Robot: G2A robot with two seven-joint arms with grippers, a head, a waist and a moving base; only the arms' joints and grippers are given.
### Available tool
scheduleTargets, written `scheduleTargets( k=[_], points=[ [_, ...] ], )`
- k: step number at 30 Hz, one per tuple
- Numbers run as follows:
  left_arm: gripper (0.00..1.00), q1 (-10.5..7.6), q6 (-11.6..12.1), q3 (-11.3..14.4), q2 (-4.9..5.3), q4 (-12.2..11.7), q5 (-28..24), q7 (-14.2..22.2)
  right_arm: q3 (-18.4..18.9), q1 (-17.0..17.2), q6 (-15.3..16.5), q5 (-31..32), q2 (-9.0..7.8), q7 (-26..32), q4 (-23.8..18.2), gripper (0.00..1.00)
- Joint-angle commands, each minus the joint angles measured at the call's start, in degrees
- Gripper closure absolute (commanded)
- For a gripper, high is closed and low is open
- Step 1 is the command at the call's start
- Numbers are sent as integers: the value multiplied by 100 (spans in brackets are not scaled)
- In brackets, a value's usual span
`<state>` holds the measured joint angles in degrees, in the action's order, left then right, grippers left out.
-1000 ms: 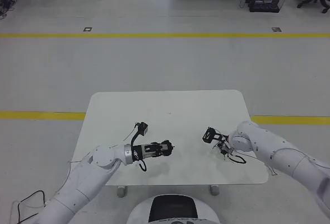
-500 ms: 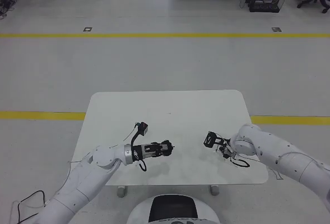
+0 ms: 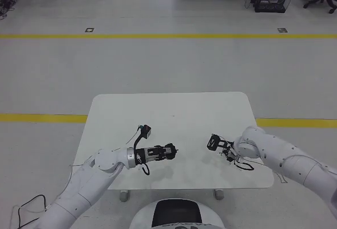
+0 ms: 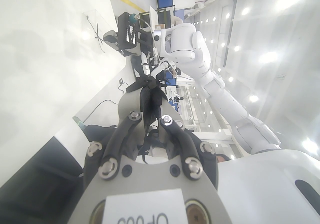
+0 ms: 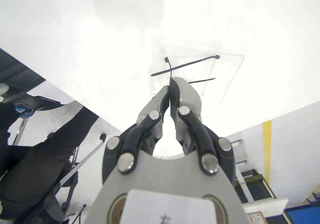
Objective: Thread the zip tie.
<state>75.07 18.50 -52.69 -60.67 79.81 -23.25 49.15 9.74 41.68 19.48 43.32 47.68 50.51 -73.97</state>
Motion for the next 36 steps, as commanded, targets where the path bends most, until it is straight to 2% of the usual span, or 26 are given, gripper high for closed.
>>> scheduleTargets(
  k=[1,10,27,31,33,36],
  points=[
    [100,0,0,0,0,0,0,0,0,-10,0,-6,-27,-46,-23,100],
    [100,0,0,0,0,0,0,0,0,-34,0,-86,-235,-395,-238,100],
    [100,0,0,0,0,0,0,0,0,17,0,-433,-823,-1509,-775,100],
    [100,0,0,0,0,0,0,0,0,32,0,-753,-947,-2029,-852,100],
    [100,0,0,0,0,0,0,0,0,31,0,-1163,-1023,-2379,-842,100],
    [100,0,0,0,0,0,0,0,0,12,0,-1733,-1105,-2577,-866,100]
  ],
)
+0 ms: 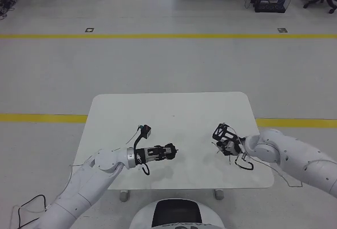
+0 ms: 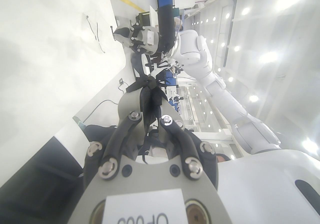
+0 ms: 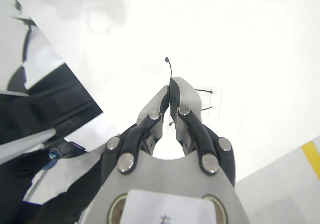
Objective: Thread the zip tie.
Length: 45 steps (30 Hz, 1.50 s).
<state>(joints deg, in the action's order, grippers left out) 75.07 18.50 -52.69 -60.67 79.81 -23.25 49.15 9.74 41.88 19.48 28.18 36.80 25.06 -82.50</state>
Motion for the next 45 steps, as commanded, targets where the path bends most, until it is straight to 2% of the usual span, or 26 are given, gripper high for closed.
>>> scheduleTargets(
  k=[1,12,15,18,21,24,27,30,32,34,45],
  points=[
    [100,0,0,0,0,0,0,0,0,-32,0,-328,-30,14,-42,100],
    [100,0,0,0,0,0,0,0,13,-33,-10,-374,-32,13,-45,100],
    [100,0,0,0,0,0,0,0,232,137,0,-793,-49,-589,84,100],
    [100,0,0,0,0,0,0,0,413,422,0,-1388,-146,-1377,-45,100],
    [100,0,0,0,0,0,0,0,562,781,0,-1993,-305,-2232,-322,100],
    [100,0,0,0,0,0,0,0,702,1140,0,-2473,-470,-2954,-769,100],
    [100,0,0,0,0,0,0,0,868,1465,0,-2785,-611,-3460,-1143,100],
    [100,0,0,0,0,0,0,0,1049,1739,0,-2974,-696,-3719,-1385,100],
    [100,0,0,0,0,0,0,0,1145,1875,0,-3072,-716,-3670,-1499,100],
    [100,0,0,0,0,0,0,0,1255,1964,0,-3096,-719,-3320,-1506,100],
    [100,14,-17,6,-3,5,-4,-68,1299,2018,0,-3203,-698,-3450,-1532,100]
  ],
)
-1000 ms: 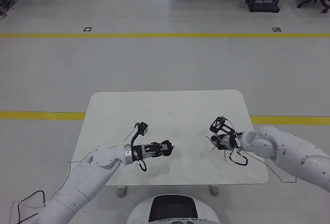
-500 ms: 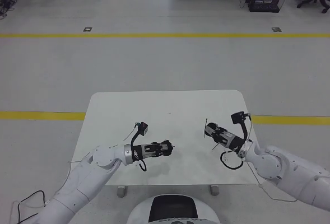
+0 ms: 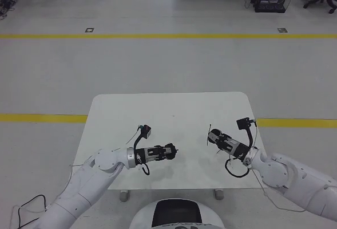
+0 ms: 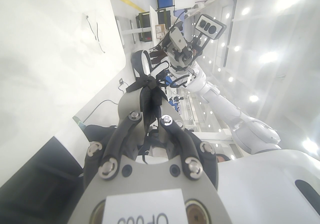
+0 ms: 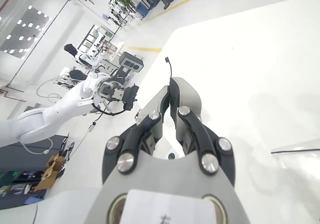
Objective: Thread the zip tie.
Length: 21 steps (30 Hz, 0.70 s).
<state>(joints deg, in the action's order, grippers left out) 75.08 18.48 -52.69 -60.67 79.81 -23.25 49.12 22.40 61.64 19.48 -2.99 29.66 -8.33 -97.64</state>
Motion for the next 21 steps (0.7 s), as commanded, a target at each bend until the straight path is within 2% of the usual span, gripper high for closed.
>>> scheduleTargets(
  k=[1,3,9,15,21],
  points=[
    [100,45,-16,20,-8,25,-14,-156,65,102,0,-156,32,-240,-16,100],
    [100,172,100,64,-18,71,-101,-289,127,287,0,-238,74,-648,-34,100],
    [100,437,100,129,-74,340,-70,-702,256,842,0,-221,245,-1576,-286,100],
    [100,568,100,201,-188,507,75,-971,314,1274,0,118,486,-2220,-452,100],
    [100,643,100,196,-297,486,193,-1110,387,1538,0,183,714,-2520,-470,100]
  ],
)
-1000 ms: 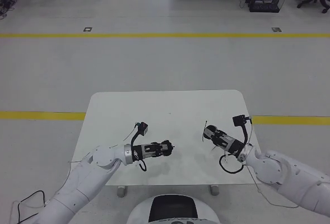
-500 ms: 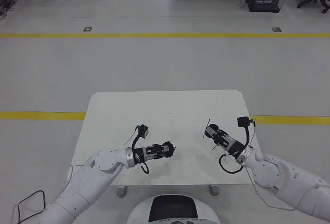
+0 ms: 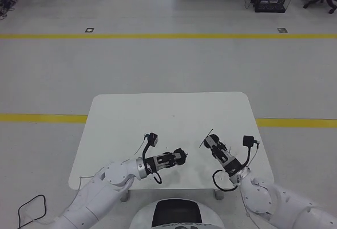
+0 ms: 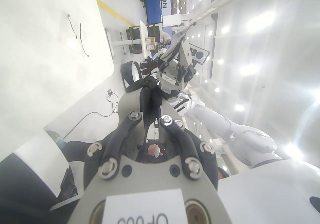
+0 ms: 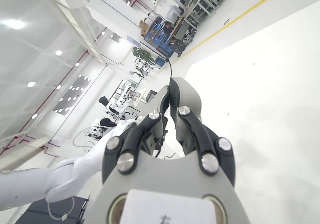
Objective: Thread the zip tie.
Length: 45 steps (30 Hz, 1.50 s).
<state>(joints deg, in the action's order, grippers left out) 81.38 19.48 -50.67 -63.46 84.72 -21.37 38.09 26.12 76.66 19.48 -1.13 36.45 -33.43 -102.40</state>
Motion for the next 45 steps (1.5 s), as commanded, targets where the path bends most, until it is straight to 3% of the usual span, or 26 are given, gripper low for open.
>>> scheduleTargets(
  k=[1,11,14,18,21,30,45],
  points=[
    [100,30,0,-13,-35,-18,3,-27,5,77,0,-72,69,108,-15,100],
    [100,43,0,-10,-56,-43,31,-34,73,69,0,-89,107,161,-15,100],
    [100,82,0,24,-74,-66,164,-430,74,74,-9,-84,111,187,-12,100],
    [100,198,0,1,-100,74,254,-846,145,203,0,54,219,138,6,100],
    [100,280,0,-39,-105,147,350,-947,163,298,0,147,303,66,-4,100],
    [100,437,0,-213,-129,252,404,-941,260,472,0,497,578,-266,115,100],
    [100,592,0,-450,-199,302,401,-763,333,518,0,609,1002,-246,276,100]
  ],
)
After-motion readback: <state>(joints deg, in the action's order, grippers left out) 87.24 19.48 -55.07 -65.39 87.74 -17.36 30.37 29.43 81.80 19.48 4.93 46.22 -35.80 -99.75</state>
